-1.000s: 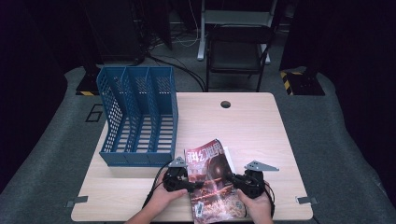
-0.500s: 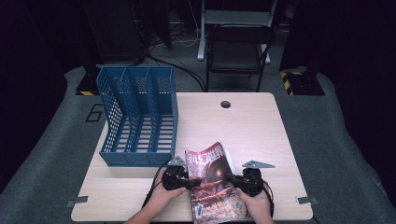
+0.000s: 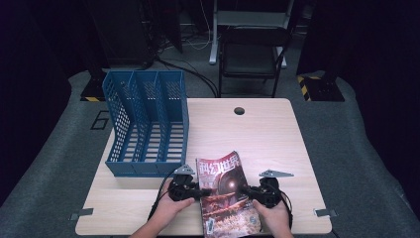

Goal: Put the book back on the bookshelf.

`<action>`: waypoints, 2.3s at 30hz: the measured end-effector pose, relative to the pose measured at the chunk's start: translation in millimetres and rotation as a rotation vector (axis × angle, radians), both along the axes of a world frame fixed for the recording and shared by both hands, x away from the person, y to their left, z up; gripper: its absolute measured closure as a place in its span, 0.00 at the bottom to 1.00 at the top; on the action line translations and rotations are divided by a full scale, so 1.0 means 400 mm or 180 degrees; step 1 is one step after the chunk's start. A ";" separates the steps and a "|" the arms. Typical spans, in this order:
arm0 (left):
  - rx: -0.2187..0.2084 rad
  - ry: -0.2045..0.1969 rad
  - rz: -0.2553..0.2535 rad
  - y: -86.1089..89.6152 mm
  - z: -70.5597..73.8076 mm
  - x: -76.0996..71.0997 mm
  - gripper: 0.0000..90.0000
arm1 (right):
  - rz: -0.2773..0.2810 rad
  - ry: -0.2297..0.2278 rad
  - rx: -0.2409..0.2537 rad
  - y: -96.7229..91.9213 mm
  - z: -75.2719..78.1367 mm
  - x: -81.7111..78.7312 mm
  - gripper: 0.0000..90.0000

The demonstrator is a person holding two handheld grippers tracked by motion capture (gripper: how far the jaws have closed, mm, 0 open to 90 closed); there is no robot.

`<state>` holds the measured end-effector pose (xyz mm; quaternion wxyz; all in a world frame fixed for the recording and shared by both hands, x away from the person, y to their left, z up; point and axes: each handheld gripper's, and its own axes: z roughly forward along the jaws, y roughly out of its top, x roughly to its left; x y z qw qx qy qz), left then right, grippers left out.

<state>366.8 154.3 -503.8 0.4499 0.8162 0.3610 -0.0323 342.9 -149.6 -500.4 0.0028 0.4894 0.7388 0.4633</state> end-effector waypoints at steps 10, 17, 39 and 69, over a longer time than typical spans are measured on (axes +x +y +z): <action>-0.0074 -0.0030 -0.0091 0.023 0.044 -0.005 0.75 | 0.0063 -0.0005 0.0063 -0.002 0.014 -0.003 0.91; -0.0070 -0.0122 -0.0093 0.035 0.076 -0.008 0.78 | 0.0100 -0.0022 0.0102 0.000 0.027 -0.006 0.90; -0.0089 -0.0578 -0.0068 0.067 0.177 -0.031 0.86 | 0.0094 -0.0620 0.0036 0.019 0.116 -0.039 0.96; -0.0125 -0.1150 -0.0073 0.072 0.224 -0.079 0.93 | -0.0079 -0.1204 -0.0262 0.026 0.142 -0.071 0.84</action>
